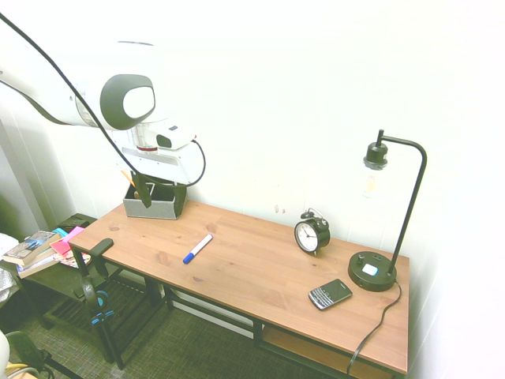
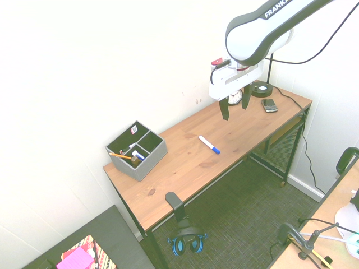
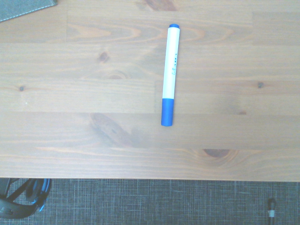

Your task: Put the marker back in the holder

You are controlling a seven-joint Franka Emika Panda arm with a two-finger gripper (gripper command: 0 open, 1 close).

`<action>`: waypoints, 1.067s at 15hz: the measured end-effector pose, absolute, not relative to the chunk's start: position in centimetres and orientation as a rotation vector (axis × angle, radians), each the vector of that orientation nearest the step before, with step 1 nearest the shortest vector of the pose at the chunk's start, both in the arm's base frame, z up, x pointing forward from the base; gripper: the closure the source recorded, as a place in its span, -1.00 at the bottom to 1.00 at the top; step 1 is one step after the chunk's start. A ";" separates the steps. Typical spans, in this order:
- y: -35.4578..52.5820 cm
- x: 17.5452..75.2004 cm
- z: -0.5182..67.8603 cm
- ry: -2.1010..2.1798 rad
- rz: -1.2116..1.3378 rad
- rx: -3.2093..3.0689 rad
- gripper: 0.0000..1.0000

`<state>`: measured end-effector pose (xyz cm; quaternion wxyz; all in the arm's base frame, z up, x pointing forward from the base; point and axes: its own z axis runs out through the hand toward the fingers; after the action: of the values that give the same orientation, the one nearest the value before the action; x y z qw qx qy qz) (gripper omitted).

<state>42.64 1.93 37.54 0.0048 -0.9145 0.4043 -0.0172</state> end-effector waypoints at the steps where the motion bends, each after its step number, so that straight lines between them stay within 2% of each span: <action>1: 1.9 42.7 37.5 1.266 -0.055 -2.864 -1.00; 4: 1.7 43.2 36.6 1.259 -0.123 -2.855 -1.00; 7: 1.2 44.8 32.4 1.284 -0.175 -2.843 -1.00; 16: 3.8 53.1 20.7 1.299 -0.081 -2.906 -1.00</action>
<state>53.12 3.80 20.66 -0.0214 -0.9125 0.4077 -0.0253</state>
